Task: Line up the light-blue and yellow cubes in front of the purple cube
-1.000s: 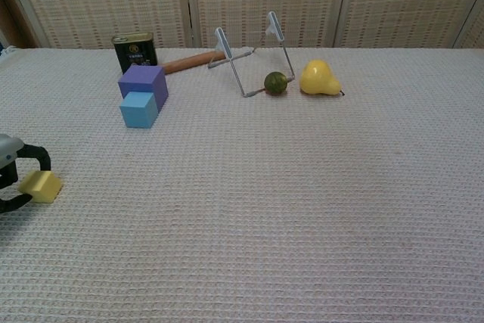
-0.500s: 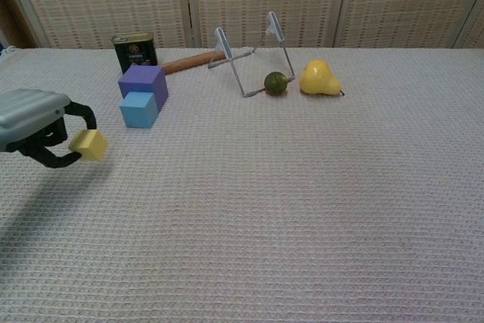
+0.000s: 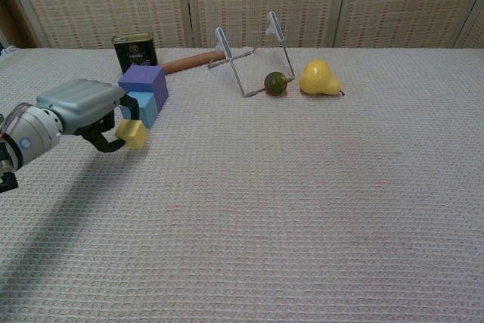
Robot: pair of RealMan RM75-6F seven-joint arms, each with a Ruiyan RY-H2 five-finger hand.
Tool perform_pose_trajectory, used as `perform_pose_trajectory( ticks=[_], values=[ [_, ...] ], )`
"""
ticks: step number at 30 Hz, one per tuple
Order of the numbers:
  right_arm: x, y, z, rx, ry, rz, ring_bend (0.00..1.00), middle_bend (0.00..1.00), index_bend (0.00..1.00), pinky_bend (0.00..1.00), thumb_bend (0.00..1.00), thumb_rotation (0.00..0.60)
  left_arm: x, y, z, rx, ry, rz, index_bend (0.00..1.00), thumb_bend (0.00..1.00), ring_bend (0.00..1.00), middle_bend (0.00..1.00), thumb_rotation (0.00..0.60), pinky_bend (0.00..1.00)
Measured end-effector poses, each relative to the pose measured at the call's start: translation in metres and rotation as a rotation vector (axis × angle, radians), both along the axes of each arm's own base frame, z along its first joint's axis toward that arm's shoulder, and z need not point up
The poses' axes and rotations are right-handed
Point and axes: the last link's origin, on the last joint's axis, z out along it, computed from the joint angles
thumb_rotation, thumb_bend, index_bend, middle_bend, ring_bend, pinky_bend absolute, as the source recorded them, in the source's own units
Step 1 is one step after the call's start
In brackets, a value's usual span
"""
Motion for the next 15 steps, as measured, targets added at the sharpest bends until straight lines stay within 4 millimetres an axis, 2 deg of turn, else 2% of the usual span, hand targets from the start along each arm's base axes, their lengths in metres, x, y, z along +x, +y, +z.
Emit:
perform_pose_trajectory(
  ticks=[7, 15],
  values=[
    [0.000, -0.001, -0.001, 0.001, 0.002, -0.006, 0.00, 0.00, 0.00, 0.00, 0.11, 0.600, -0.002, 0.011, -0.003, 0.021, 0.017, 0.011, 0.46, 0.39, 1.00, 1.00, 0.600, 1.00],
    [0.000, -0.002, 0.000, -0.005, 0.001, -0.009, 0.00, 0.00, 0.00, 0.00, 0.11, 0.600, -0.009, 0.018, -0.009, 0.022, 0.031, 0.044, 0.38, 0.39, 1.00, 1.00, 0.600, 1.00]
  ],
)
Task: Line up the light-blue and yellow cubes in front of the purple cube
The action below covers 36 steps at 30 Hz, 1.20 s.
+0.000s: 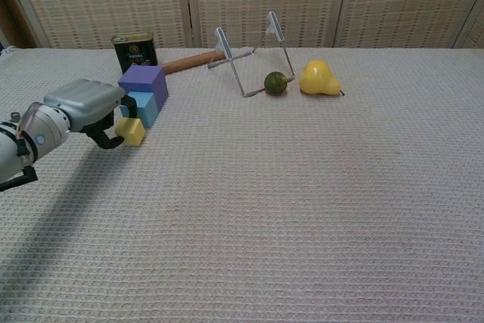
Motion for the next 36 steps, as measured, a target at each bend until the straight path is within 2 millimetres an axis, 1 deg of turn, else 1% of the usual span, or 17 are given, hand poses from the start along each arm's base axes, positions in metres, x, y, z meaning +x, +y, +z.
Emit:
perform_pose_trajectory(
  ticks=[2, 5, 10, 15, 19, 23, 26, 28, 30, 31, 35, 36],
  values=[
    [0.000, 0.000, 0.000, 0.002, 0.001, -0.001, 0.00, 0.00, 0.00, 0.00, 0.11, 0.600, 0.000, 0.000, -0.001, 0.003, -0.005, 0.000, 0.35, 0.39, 1.00, 1.00, 0.600, 1.00],
    [0.000, 0.000, 0.000, 0.000, 0.001, 0.000, 0.00, 0.00, 0.00, 0.00, 0.11, 0.600, 0.002, 0.000, -0.001, 0.014, -0.011, -0.008, 0.34, 0.38, 1.00, 1.00, 0.600, 1.00],
    [0.001, 0.001, 0.001, -0.004, 0.001, 0.002, 0.00, 0.00, 0.00, 0.00, 0.11, 0.600, 0.004, -0.002, 0.000, 0.018, -0.015, -0.016, 0.34, 0.39, 1.00, 1.00, 0.600, 1.00],
    [0.001, 0.002, 0.001, -0.001, 0.002, 0.002, 0.00, 0.00, 0.00, 0.00, 0.11, 0.600, 0.005, -0.009, 0.004, 0.028, -0.023, -0.029, 0.35, 0.39, 1.00, 1.00, 0.600, 1.00],
    [0.001, 0.002, 0.000, 0.005, 0.001, 0.005, 0.00, 0.00, 0.00, 0.00, 0.11, 0.600, 0.005, -0.020, 0.008, 0.037, -0.037, -0.043, 0.36, 0.39, 1.00, 1.00, 0.600, 1.00],
    [0.003, 0.004, 0.001, 0.004, -0.001, 0.015, 0.00, 0.00, 0.00, 0.00, 0.11, 0.600, 0.004, -0.038, 0.014, 0.057, -0.072, -0.054, 0.40, 0.38, 1.00, 1.00, 0.600, 1.00],
    [0.004, 0.005, 0.000, 0.007, -0.002, 0.019, 0.00, 0.00, 0.00, 0.00, 0.11, 0.600, -0.002, -0.055, 0.012, 0.039, -0.084, -0.053, 0.42, 0.39, 1.00, 1.00, 0.600, 1.00],
    [0.004, 0.005, 0.000, 0.011, -0.002, 0.021, 0.00, 0.00, 0.00, 0.00, 0.11, 0.600, -0.006, -0.061, 0.010, 0.019, -0.078, -0.049, 0.42, 0.40, 1.00, 1.00, 0.600, 1.00],
    [0.004, 0.005, 0.000, 0.012, -0.004, 0.022, 0.00, 0.00, 0.00, 0.00, 0.11, 0.600, -0.009, -0.063, 0.006, -0.004, -0.067, -0.038, 0.39, 0.42, 1.00, 1.00, 0.600, 1.00],
    [0.005, 0.005, 0.000, 0.011, -0.004, 0.023, 0.00, 0.00, 0.00, 0.00, 0.11, 0.600, -0.010, -0.064, 0.005, -0.014, -0.060, -0.031, 0.36, 0.45, 1.00, 1.00, 0.600, 1.00],
    [0.004, 0.006, 0.001, 0.009, -0.004, 0.021, 0.00, 0.00, 0.00, 0.00, 0.11, 0.600, -0.014, -0.063, 0.001, -0.040, -0.042, -0.012, 0.30, 0.62, 1.00, 1.00, 0.600, 1.00],
    [0.004, 0.006, 0.001, 0.011, -0.003, 0.019, 0.00, 0.00, 0.00, 0.00, 0.11, 0.600, -0.013, -0.062, 0.001, -0.037, -0.040, -0.015, 0.29, 0.64, 1.00, 1.00, 0.600, 1.00]
  ],
)
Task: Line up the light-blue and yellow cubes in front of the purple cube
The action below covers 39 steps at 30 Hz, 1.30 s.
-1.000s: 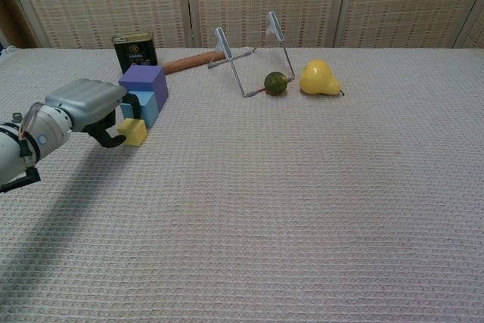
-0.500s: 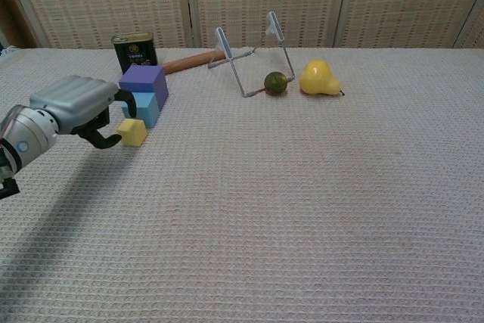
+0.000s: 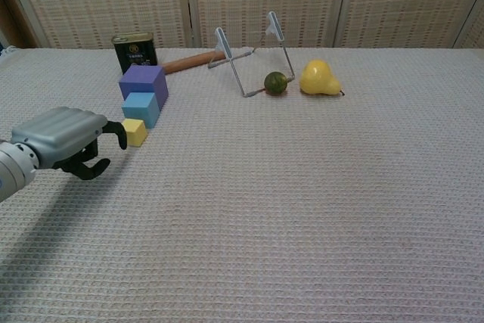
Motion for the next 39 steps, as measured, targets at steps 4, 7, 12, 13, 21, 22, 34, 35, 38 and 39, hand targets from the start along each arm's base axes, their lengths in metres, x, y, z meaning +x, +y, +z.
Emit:
perform_pose_trajectory(
  ticks=[4, 7, 12, 13, 21, 22, 34, 35, 38, 39],
  values=[
    [-0.001, -0.001, 0.000, 0.005, 0.001, -0.008, 0.00, 0.00, 0.00, 0.00, 0.11, 0.600, 0.000, 0.003, -0.001, 0.002, 0.003, 0.002, 0.27, 0.69, 1.00, 1.00, 0.600, 1.00],
    [-0.001, -0.001, 0.001, -0.001, 0.000, -0.010, 0.00, 0.00, 0.00, 0.00, 0.11, 0.600, -0.003, 0.005, -0.003, -0.007, 0.006, 0.017, 0.26, 0.70, 1.00, 1.00, 0.600, 1.00],
    [-0.003, -0.003, 0.001, 0.000, 0.001, -0.022, 0.00, 0.00, 0.00, 0.00, 0.11, 0.600, -0.005, 0.010, -0.005, -0.025, -0.007, 0.042, 0.25, 0.70, 1.00, 1.00, 0.600, 1.00],
    [-0.003, -0.003, 0.001, 0.000, 0.001, -0.023, 0.00, 0.00, 0.00, 0.00, 0.11, 0.600, -0.006, 0.010, -0.005, -0.027, -0.007, 0.044, 0.24, 0.70, 1.00, 1.00, 0.600, 1.00],
    [-0.004, -0.004, 0.001, -0.002, 0.004, -0.029, 0.00, 0.00, 0.00, 0.00, 0.11, 0.600, -0.006, 0.019, -0.006, -0.024, -0.006, 0.055, 0.23, 0.70, 1.00, 1.00, 0.600, 1.00],
    [-0.004, -0.004, 0.001, -0.002, 0.005, -0.030, 0.00, 0.00, 0.00, 0.00, 0.11, 0.600, -0.006, 0.019, -0.006, -0.024, -0.005, 0.055, 0.23, 0.70, 1.00, 1.00, 0.600, 1.00],
    [-0.004, -0.004, 0.001, -0.005, 0.005, -0.032, 0.00, 0.00, 0.00, 0.00, 0.11, 0.600, -0.008, 0.024, -0.009, -0.022, -0.008, 0.071, 0.23, 0.69, 1.00, 1.00, 0.600, 1.00],
    [-0.004, -0.004, 0.001, -0.006, 0.005, -0.032, 0.00, 0.00, 0.00, 0.00, 0.11, 0.600, -0.007, 0.023, -0.008, -0.021, -0.010, 0.069, 0.23, 0.68, 1.00, 1.00, 0.600, 1.00],
    [-0.003, -0.003, 0.002, -0.008, 0.004, -0.028, 0.00, 0.00, 0.00, 0.00, 0.11, 0.600, -0.006, 0.019, -0.007, -0.019, -0.016, 0.058, 0.25, 0.65, 1.00, 1.00, 0.600, 1.00],
    [-0.003, -0.003, 0.002, -0.008, 0.004, -0.026, 0.00, 0.00, 0.00, 0.00, 0.11, 0.600, -0.005, 0.018, -0.007, -0.018, -0.019, 0.055, 0.25, 0.64, 1.00, 1.00, 0.600, 1.00]
  ],
)
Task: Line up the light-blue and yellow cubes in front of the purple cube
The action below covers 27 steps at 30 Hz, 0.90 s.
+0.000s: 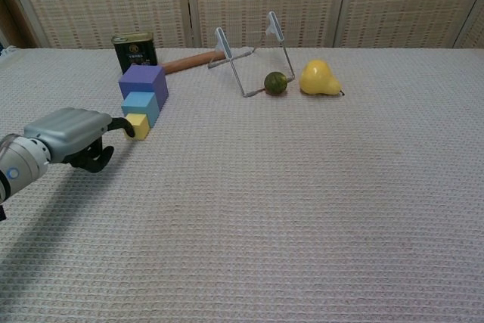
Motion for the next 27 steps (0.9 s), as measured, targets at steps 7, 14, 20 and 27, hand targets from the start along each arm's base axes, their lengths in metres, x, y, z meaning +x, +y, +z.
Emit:
perform_pose_trajectory(
  ticks=[7, 14, 20, 27],
  values=[
    [0.004, 0.006, 0.002, -0.001, -0.006, 0.026, 0.00, 0.00, 0.00, 0.00, 0.11, 0.600, 0.008, -0.019, 0.005, 0.001, -0.025, -0.031, 0.26, 0.63, 1.00, 1.00, 0.600, 1.00],
    [0.009, 0.016, 0.004, 0.001, -0.016, 0.061, 0.00, 0.00, 0.00, 0.00, 0.11, 0.600, 0.016, -0.051, 0.023, 0.022, -0.082, -0.060, 0.26, 0.60, 1.00, 1.00, 0.600, 1.00],
    [0.011, 0.025, 0.007, -0.003, -0.020, 0.077, 0.00, 0.00, 0.00, 0.00, 0.11, 0.600, -0.003, -0.101, 0.062, 0.107, -0.163, -0.070, 0.23, 0.53, 0.98, 0.99, 0.600, 1.00],
    [0.014, 0.029, 0.009, -0.028, 0.000, 0.095, 0.00, 0.00, 0.00, 0.00, 0.11, 0.600, -0.051, -0.173, 0.113, 0.127, -0.304, -0.024, 0.11, 0.44, 0.20, 0.27, 0.600, 0.28]
  ],
)
